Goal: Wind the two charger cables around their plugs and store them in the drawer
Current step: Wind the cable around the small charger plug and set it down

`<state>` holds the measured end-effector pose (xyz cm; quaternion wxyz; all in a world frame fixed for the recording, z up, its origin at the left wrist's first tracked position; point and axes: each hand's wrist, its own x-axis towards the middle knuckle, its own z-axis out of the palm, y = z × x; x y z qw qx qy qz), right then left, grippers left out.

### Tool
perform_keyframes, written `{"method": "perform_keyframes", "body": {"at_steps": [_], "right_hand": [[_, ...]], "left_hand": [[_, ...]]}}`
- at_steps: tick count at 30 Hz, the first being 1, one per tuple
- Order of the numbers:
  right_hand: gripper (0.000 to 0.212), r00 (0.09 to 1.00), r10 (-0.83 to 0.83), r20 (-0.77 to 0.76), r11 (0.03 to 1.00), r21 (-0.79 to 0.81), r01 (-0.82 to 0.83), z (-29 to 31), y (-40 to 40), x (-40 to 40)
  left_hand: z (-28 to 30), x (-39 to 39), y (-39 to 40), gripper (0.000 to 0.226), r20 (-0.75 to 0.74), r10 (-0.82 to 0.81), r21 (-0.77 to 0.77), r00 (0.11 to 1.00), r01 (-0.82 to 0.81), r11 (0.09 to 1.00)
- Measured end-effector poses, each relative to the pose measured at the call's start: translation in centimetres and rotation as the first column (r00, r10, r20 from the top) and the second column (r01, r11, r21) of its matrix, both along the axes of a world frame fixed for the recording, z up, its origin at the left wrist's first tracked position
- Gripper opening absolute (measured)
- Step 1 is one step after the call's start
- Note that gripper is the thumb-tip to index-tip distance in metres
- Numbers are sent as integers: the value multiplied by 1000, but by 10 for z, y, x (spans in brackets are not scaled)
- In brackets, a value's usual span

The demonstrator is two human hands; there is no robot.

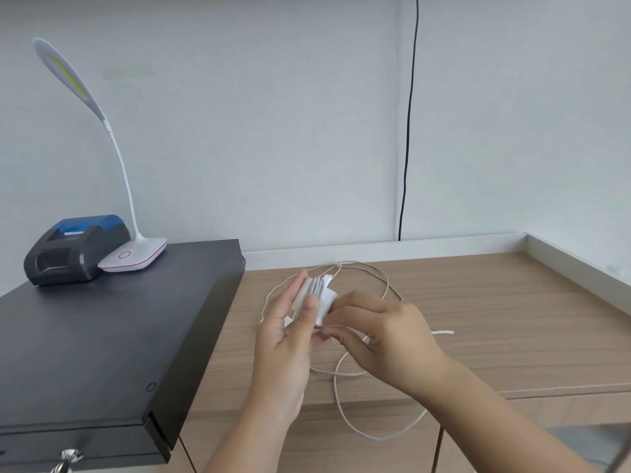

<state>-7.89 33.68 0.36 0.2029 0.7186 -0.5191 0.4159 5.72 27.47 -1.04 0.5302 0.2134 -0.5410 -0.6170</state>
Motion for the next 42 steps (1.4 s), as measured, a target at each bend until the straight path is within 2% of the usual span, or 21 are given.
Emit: {"method": "perform_keyframes", "body": {"at_steps": [3, 8, 13, 19, 21, 23, 25, 28, 30, 32, 34, 36, 37, 40, 42], "right_hand": [[9, 999, 37, -4, 997, 68, -37, 1, 0, -2], [16, 998, 52, 22, 970, 237, -56, 12, 5, -19], [17, 999, 25, -34, 967, 255, -15, 34, 11, -33], [33, 996, -74, -47, 960, 266, 84, 58, 8, -37], [30, 992, -123, 39, 950, 292, 106, 63, 5, -38], [18, 961, -150, 233, 924, 378, 53, 60, -2, -42], [11, 891, -123, 437, 885, 454, -100, 55, -9, -42], [15, 709, -99, 698, 815, 465, -344, 42, -20, -39], [21, 625, -102, 774, 820, 421, -388, 35, -27, -30], [29, 600, -65, 797, 830, 377, -410, 26, -33, -22], [7, 575, -39, 817, 819, 356, -450, 20, -35, -12], [30, 593, -51, 803, 788, 398, -471, 11, -33, -7], [32, 615, -58, 787, 784, 417, -460, 5, -31, -5], [22, 704, -84, 705, 806, 463, -368, -3, -25, 0], [18, 800, -147, 582, 812, 533, -239, -8, -23, 1]], "left_hand": [[3, 2, -2, 37, 72, 2, -51, 997, 2, 999], [3, 14, -13, 38, 73, 71, -32, 995, -68, 997], [-3, 22, -14, 41, 202, 6, -80, 979, 10, 997], [-4, 24, -9, 35, 356, -87, -154, 930, 151, 976], [-3, 25, -7, 41, 352, -117, -146, 928, 178, 973], [-2, 29, -7, 46, 332, -157, -138, 930, 212, 968], [1, 32, -5, 47, 314, -199, -148, 928, 255, 956], [3, 30, -2, 52, 173, -264, -112, 949, 285, 952], [6, 28, -3, 64, 44, -293, -49, 955, 295, 954], [9, 24, -6, 72, -62, -302, 3, 951, 303, 953], [12, 20, -10, 71, -130, -295, 34, 947, 302, 953], [15, 14, -12, 67, -204, -266, 65, 942, 284, 957], [17, 11, -13, 66, -227, -237, 77, 945, 260, 962], [19, 0, -20, 49, -196, -77, 94, 978, 96, 991], [15, -5, -29, 39, -73, 83, 36, 994, -80, 996]]}}
